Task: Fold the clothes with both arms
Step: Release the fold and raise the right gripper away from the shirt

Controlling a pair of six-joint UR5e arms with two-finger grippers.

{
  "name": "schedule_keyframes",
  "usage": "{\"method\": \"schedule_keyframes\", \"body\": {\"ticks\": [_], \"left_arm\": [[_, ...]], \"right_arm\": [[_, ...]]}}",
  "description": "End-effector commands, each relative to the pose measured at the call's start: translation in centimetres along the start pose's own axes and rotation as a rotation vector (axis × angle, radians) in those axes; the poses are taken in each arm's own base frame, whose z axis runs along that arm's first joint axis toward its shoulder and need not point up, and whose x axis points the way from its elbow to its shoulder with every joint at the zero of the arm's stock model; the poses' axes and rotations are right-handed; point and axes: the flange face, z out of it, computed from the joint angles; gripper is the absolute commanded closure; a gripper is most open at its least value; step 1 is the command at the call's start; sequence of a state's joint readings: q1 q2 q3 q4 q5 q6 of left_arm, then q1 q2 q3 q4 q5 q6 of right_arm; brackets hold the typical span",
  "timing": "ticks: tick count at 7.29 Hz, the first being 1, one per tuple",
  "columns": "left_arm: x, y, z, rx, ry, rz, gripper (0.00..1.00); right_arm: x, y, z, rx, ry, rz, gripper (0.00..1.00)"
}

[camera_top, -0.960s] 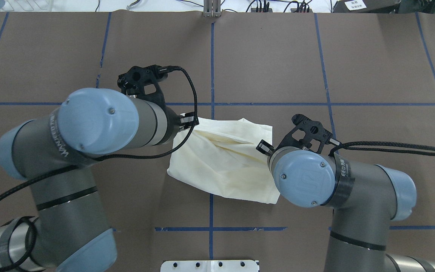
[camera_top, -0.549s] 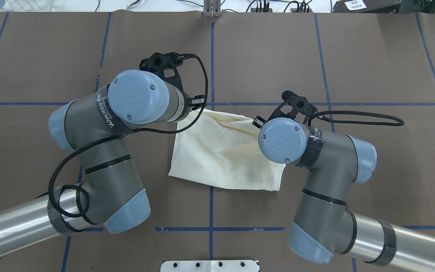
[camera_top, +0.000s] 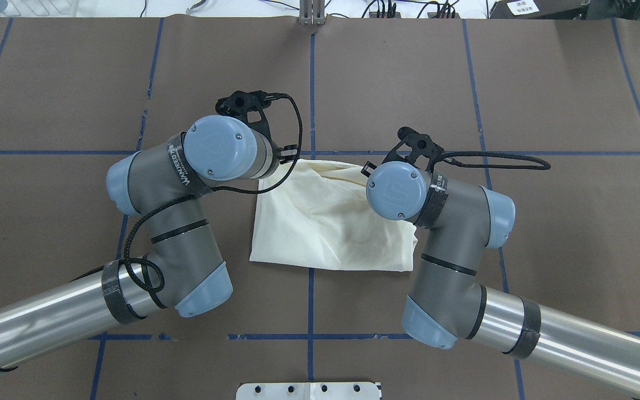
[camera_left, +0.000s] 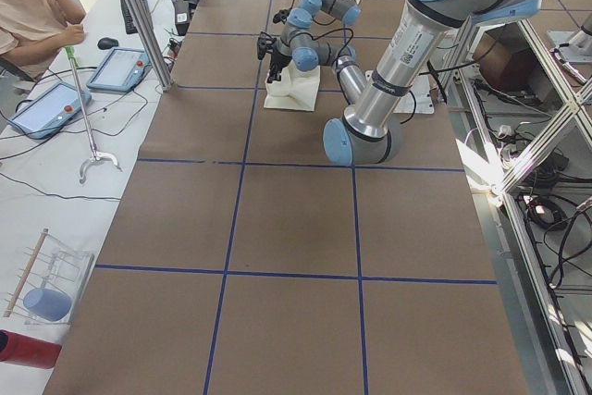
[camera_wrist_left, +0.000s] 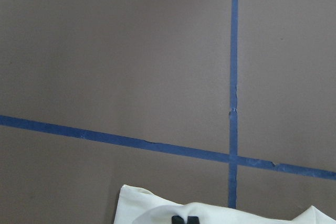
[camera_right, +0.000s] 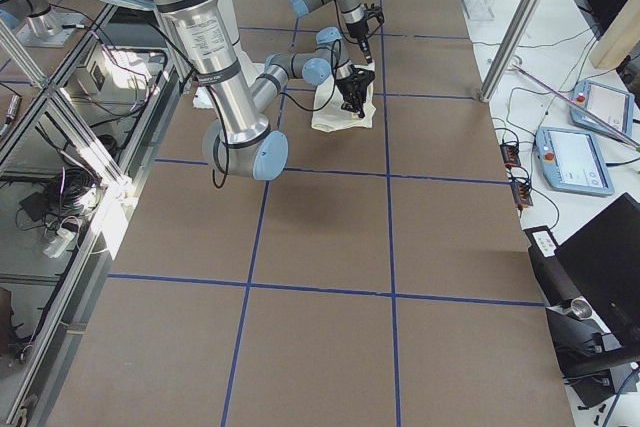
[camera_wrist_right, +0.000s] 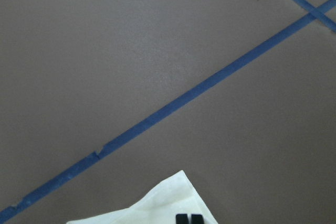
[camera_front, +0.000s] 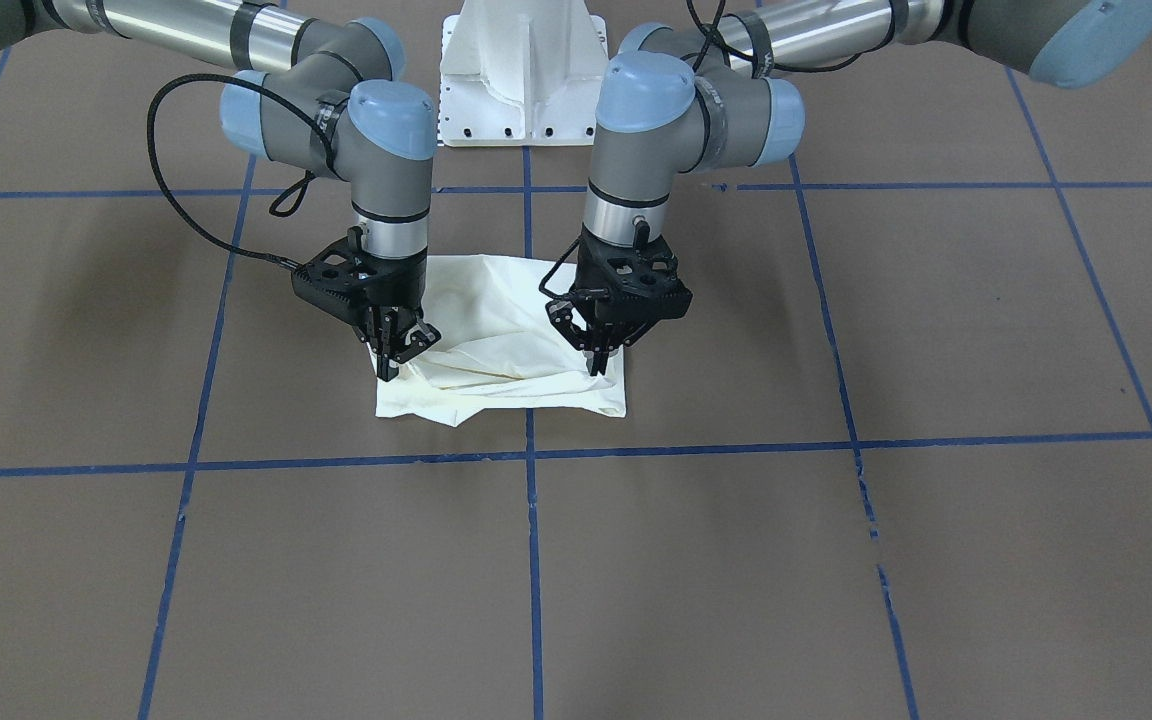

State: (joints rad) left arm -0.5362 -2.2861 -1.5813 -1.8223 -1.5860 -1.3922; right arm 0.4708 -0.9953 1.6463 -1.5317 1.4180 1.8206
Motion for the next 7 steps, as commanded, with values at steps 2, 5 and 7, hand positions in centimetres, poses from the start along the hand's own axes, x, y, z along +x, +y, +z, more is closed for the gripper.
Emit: {"method": "schedule_keyframes", "body": {"ticks": [2, 5, 7], "left_arm": [[-0.6, -0.2, -2.6, 0.012, 0.073, 0.152, 0.00], [-6.1, 0.0, -4.7, -0.029, 0.200, 0.313, 0.00], [-6.5, 0.1, -4.6, -0.029, 0.199, 0.313, 0.00]], "right_arm": [[-0.7, -4.8, -1.3, -0.058, -0.019, -0.149, 0.00], [-1.7, -3.3, -6.1, -0.151, -0.109, -0.243, 0.00], [-1.8, 4.0, -6.3, -0.106, -0.122, -0.325, 0.00]]}}
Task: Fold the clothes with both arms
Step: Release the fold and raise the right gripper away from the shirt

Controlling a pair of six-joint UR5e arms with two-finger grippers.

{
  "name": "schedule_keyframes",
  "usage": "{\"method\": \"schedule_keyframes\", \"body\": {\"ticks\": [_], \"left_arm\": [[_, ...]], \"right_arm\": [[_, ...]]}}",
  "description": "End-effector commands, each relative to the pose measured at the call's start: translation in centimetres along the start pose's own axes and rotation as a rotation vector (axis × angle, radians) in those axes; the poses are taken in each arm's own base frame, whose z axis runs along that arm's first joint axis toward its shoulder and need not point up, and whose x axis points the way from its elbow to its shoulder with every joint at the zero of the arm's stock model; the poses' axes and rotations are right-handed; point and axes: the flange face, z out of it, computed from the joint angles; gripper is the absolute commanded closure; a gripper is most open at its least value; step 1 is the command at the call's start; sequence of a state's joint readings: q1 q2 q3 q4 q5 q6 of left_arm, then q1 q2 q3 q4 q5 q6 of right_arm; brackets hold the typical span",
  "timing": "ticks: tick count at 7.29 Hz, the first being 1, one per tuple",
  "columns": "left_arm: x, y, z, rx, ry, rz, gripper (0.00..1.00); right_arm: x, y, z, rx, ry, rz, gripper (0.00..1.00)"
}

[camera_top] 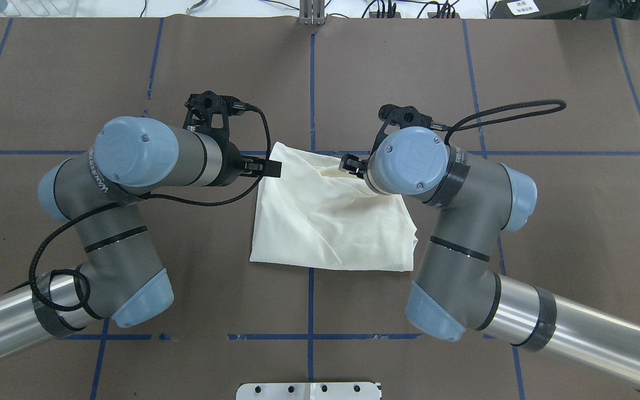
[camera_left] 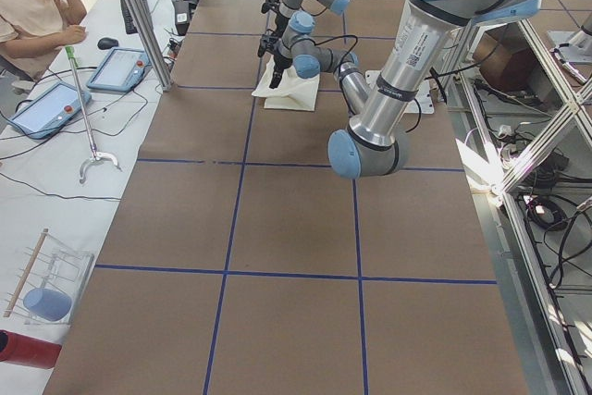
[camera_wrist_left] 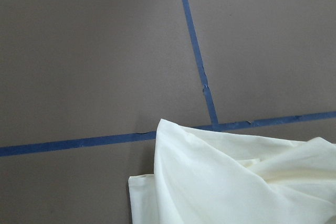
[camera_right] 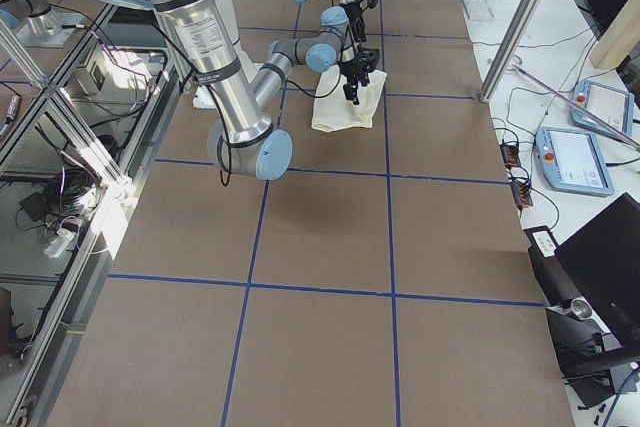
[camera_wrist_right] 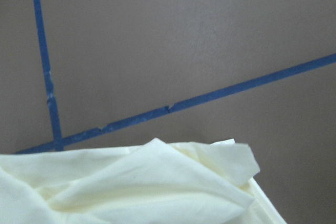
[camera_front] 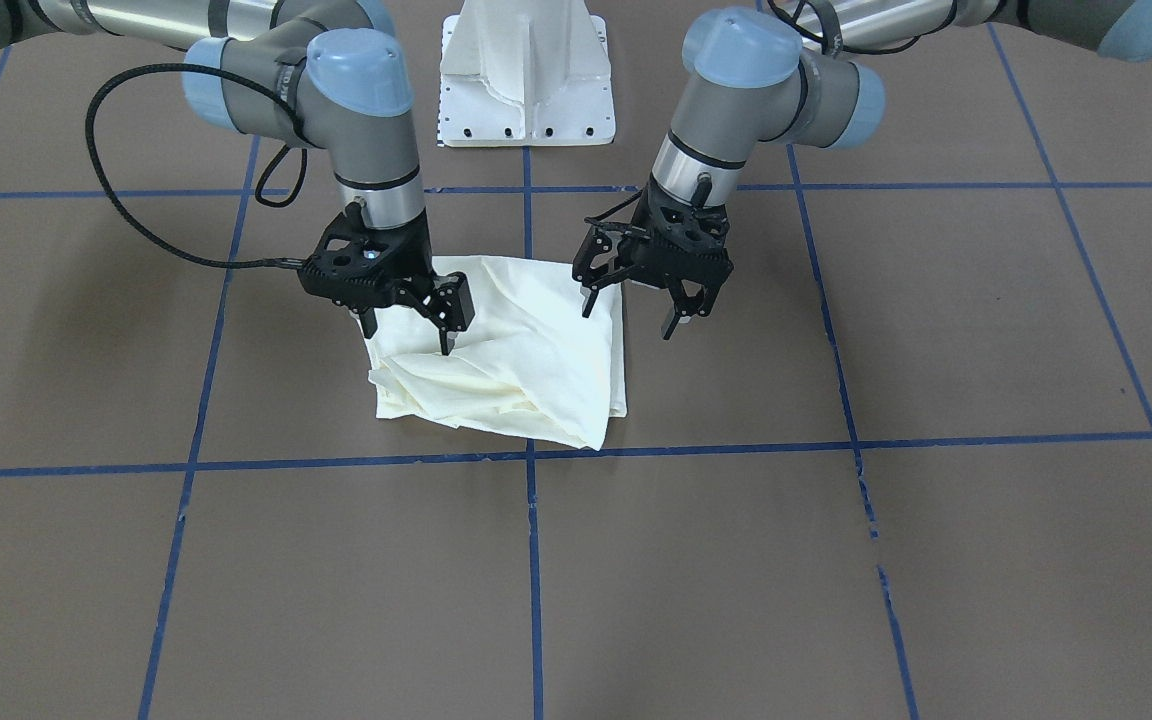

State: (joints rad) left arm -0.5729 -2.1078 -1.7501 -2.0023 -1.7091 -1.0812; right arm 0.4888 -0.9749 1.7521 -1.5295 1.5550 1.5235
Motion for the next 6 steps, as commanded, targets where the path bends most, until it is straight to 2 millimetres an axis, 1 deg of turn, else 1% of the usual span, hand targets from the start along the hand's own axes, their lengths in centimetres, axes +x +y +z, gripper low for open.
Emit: {"method": "schedule_keyframes", "body": {"ticks": [1, 2, 3, 4, 5, 6], "left_arm": [[-0.4, 0.2, -0.1, 0.001, 0.006, 0.005, 0.00], [-0.4, 0.2, -0.1, 0.001, 0.006, 0.000, 0.00], [-0.4, 0.2, -0.1, 0.000, 0.005, -0.003, 0.00], [-0.5, 0.2, 0.0, -0.001, 0.003, -0.005, 0.00], [-0.5, 0.2, 0.0, -0.001, 0.003, -0.005, 0.00], [-0.6, 0.3, 0.0, -0.001, 0.002, -0.005, 0.00]], "right_arm": [[-1.0, 5.5, 2.3, 0.054, 0.033, -0.082, 0.00], [-1.2, 5.7, 4.5, 0.062, 0.077, -0.122, 0.00], [-1.9, 5.5, 6.7, 0.081, 0.117, -0.159, 0.00], [-1.8, 3.6, 7.2, 0.098, 0.138, -0.174, 0.00], [-1.1, 0.6, 8.7, 0.120, 0.175, -0.167, 0.00], [-0.5, -3.6, 10.3, 0.147, 0.229, -0.153, 0.00]]}}
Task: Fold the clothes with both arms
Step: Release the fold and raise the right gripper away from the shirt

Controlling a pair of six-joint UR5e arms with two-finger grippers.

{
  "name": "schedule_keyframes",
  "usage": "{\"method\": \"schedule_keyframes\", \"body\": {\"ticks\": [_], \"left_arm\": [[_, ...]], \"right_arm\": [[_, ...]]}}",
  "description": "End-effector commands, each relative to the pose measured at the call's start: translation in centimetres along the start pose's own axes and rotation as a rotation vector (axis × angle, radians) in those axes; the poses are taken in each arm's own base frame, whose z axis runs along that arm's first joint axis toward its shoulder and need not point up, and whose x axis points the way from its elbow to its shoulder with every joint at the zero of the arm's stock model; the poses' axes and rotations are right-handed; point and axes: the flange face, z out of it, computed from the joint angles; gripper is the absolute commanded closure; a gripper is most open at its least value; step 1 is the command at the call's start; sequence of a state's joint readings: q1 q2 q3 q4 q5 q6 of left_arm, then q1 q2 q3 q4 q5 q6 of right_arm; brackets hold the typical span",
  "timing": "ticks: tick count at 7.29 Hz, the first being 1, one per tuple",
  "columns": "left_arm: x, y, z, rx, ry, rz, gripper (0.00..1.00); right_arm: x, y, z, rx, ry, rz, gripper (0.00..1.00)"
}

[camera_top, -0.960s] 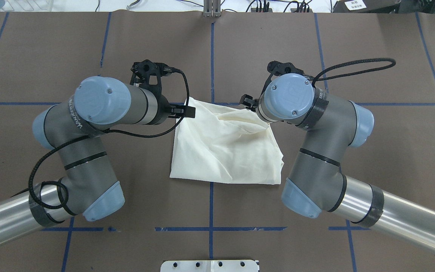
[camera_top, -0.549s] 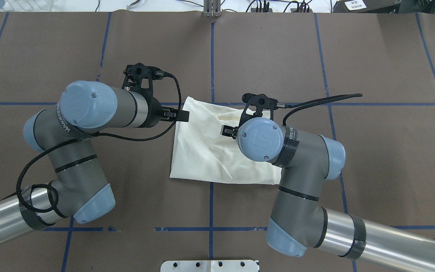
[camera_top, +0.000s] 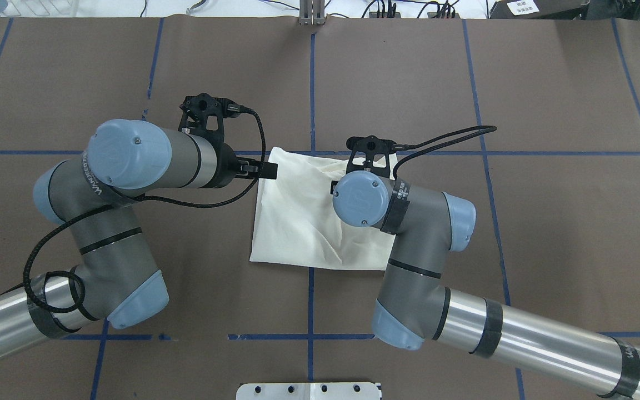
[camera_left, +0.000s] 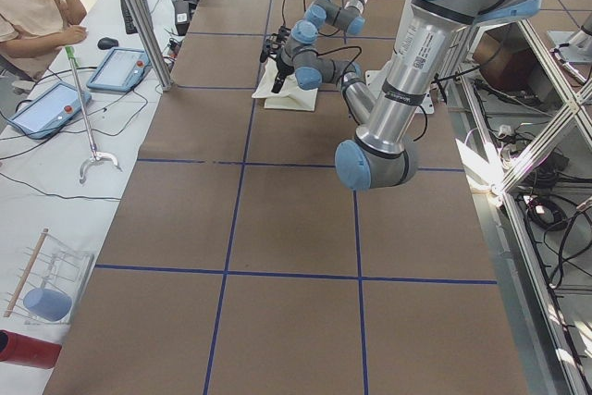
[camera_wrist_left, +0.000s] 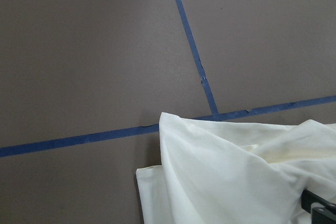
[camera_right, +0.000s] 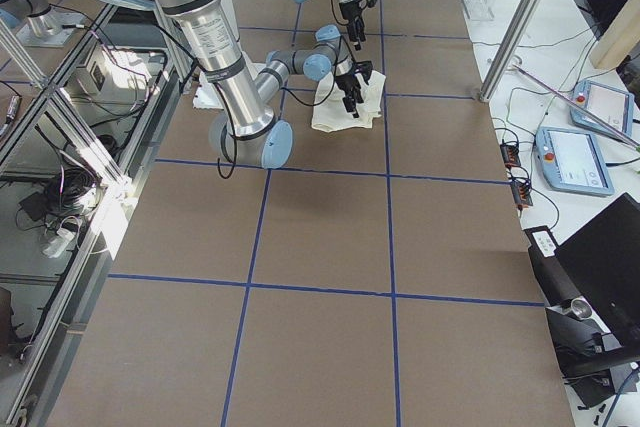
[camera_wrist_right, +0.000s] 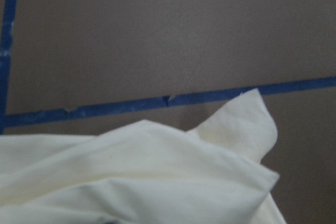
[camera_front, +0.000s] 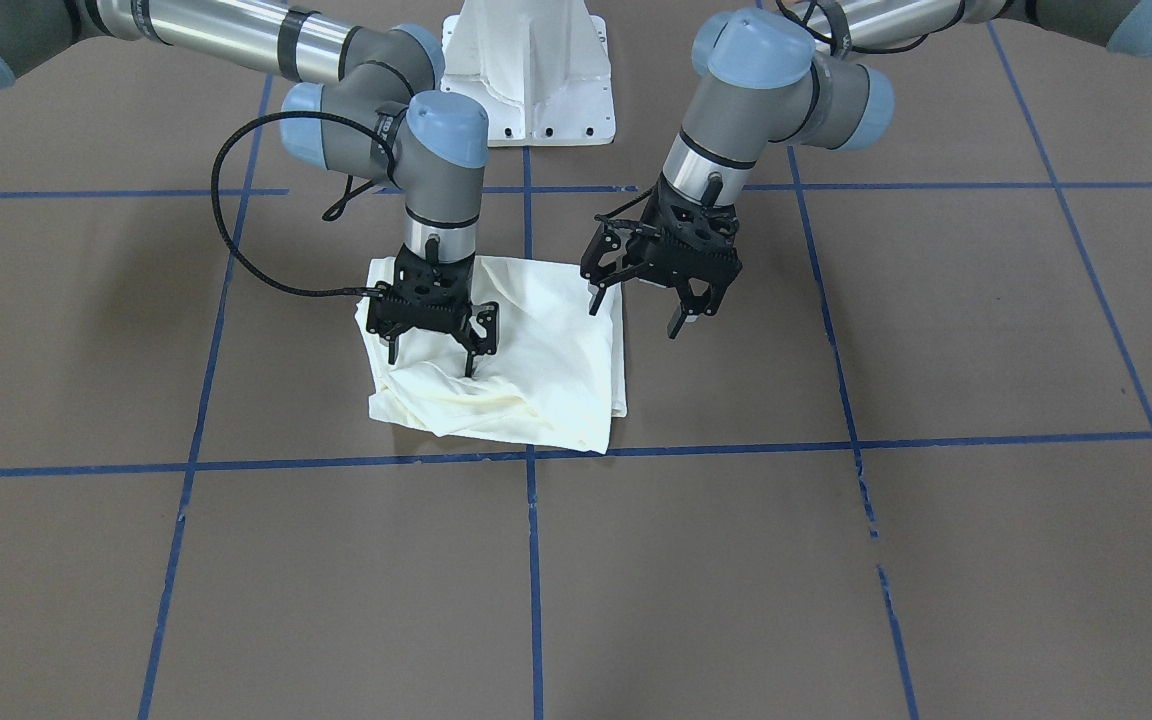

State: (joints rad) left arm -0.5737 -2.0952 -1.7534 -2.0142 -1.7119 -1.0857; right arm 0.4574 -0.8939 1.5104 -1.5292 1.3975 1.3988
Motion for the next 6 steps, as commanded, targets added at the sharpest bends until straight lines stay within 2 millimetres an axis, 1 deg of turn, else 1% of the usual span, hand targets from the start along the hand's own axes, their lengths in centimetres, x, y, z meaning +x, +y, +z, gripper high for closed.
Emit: {"method": "schedule_keyframes", "body": {"ticks": [1, 2, 3, 4, 5, 6], "left_arm": [[-0.1, 0.0, 0.0, -0.001, -0.001, -0.001, 0.00], [0.0, 0.1, 0.1, -0.002, -0.001, 0.000, 0.00], [-0.1, 0.2, 0.4, -0.005, -0.003, 0.002, 0.00], [0.0, 0.3, 0.3, -0.001, 0.030, 0.015, 0.00], [-0.8, 1.8, 0.5, 0.013, 0.110, 0.034, 0.00], [-1.9, 4.1, 2.3, 0.025, 0.191, 0.053, 0.00]], "right_arm": [[1.8, -7.4, 4.2, 0.028, 0.102, 0.020, 0.00], [2.6, -10.3, 3.7, 0.014, 0.049, 0.034, 0.00], [3.5, -14.2, 2.2, -0.042, -0.083, 0.077, 0.00], [4.9, -17.3, 0.4, -0.117, -0.236, 0.102, 0.00], [7.5, -19.2, -0.8, -0.173, -0.313, 0.117, 0.00], [9.0, -19.4, -2.1, -0.157, -0.338, 0.090, 0.00]]}}
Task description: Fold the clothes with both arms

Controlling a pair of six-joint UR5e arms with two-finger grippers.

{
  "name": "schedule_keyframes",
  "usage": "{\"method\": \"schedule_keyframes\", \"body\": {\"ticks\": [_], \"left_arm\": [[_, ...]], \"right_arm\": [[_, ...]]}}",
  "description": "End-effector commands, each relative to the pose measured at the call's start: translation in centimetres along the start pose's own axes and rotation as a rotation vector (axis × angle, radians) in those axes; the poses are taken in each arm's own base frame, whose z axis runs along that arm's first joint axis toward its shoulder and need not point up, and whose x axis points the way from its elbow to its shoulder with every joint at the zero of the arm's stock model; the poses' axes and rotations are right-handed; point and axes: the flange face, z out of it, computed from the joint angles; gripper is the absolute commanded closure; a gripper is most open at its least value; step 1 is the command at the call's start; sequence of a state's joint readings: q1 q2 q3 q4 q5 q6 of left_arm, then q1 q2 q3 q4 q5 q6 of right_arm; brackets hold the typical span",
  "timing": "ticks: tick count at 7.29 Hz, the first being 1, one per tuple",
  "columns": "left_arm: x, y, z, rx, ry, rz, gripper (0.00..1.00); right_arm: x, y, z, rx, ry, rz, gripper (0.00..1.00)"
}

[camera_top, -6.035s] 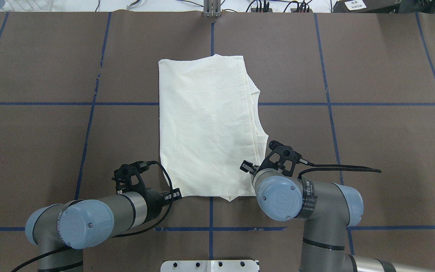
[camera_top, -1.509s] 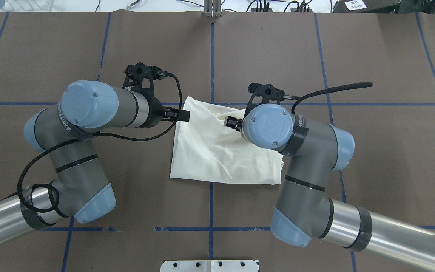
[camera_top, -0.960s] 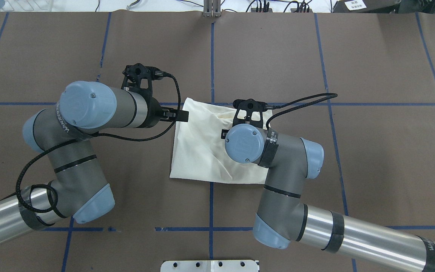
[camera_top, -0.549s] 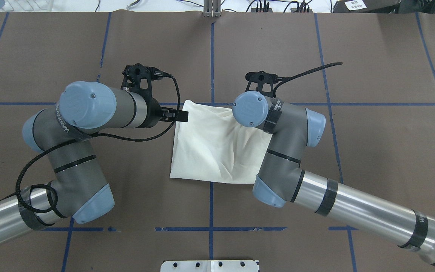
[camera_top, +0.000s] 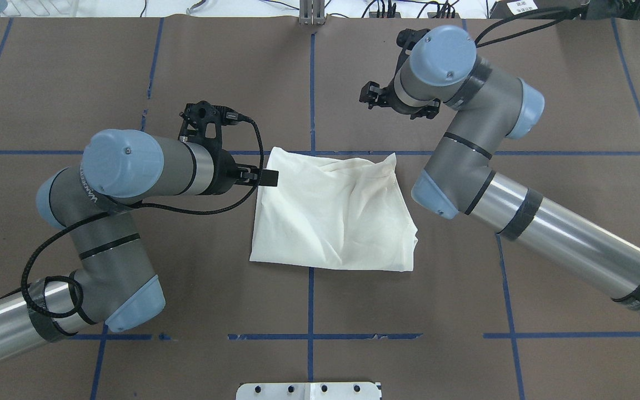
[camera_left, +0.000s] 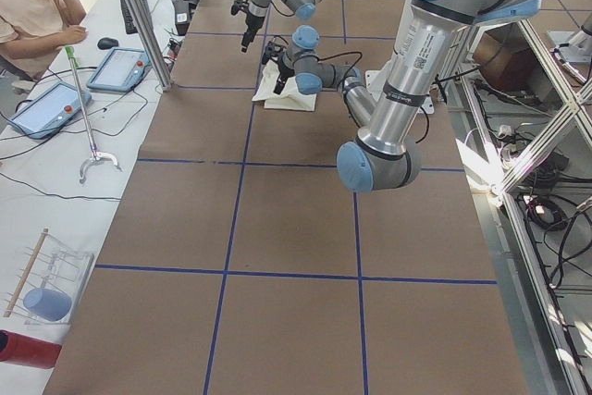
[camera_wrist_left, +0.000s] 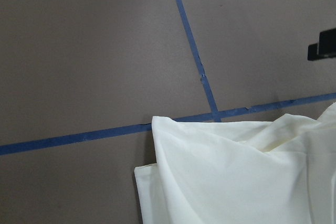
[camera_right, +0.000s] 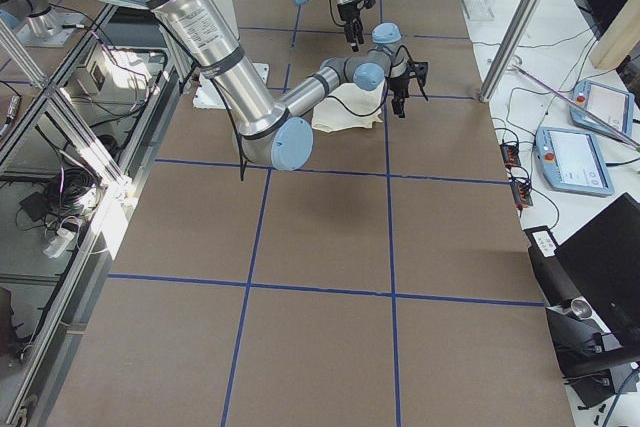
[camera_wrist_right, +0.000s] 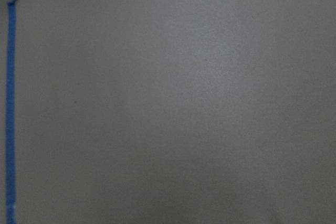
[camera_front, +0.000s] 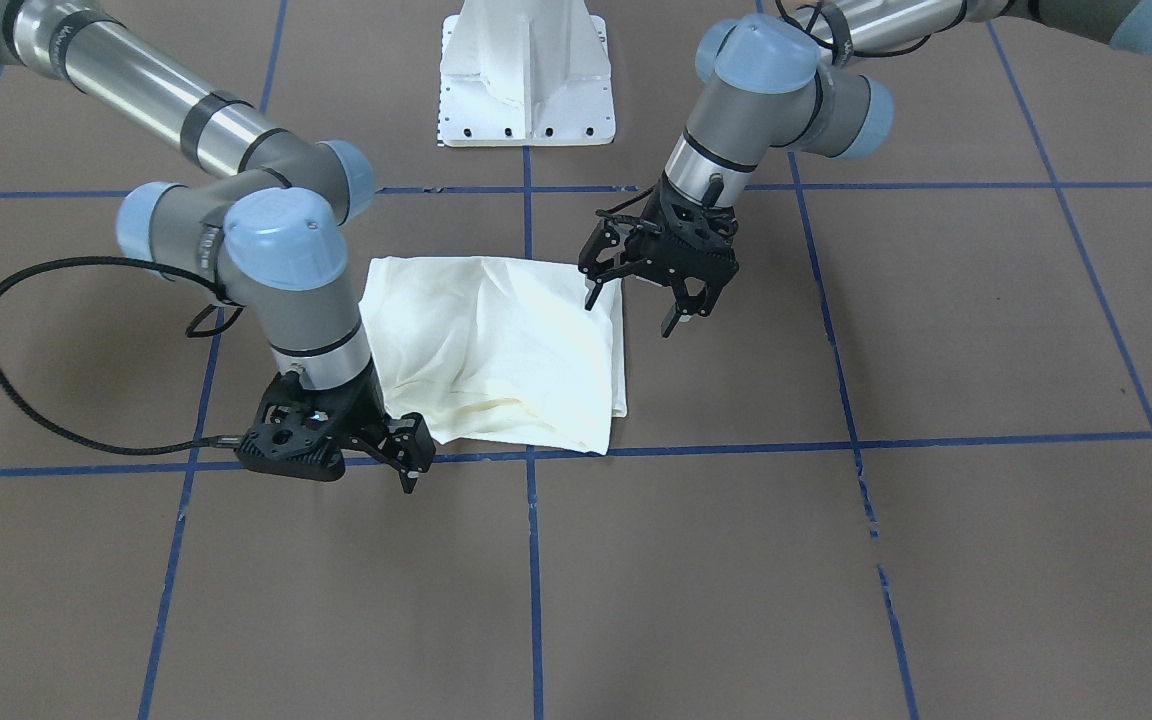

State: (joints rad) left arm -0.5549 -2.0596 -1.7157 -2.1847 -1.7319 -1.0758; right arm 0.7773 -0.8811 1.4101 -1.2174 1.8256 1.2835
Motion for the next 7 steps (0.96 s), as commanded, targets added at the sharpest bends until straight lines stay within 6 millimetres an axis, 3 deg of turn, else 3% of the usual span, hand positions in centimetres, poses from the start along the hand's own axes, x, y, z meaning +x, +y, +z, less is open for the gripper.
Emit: {"method": "schedule_keyframes", "body": {"ticks": [1, 4, 6, 7], "left_arm": [[-1.8, 3.9, 3.1, 0.003, 0.111, 0.029, 0.00], [-1.2, 7.1, 5.2, -0.036, 0.131, 0.043, 0.00], [0.0, 8.6, 5.3, -0.048, 0.167, 0.047, 0.79], [0.4, 8.6, 4.9, -0.045, 0.180, 0.045, 1.00]], "right_arm": [[2.5, -0.9, -2.3, -0.019, -0.056, -0.020, 0.00], [3.1, -0.9, -2.2, -0.013, -0.048, -0.016, 0.00], [3.4, -0.9, -2.1, -0.013, -0.043, -0.014, 0.00], [3.4, -0.8, -2.0, -0.014, -0.043, -0.015, 0.00]]}}
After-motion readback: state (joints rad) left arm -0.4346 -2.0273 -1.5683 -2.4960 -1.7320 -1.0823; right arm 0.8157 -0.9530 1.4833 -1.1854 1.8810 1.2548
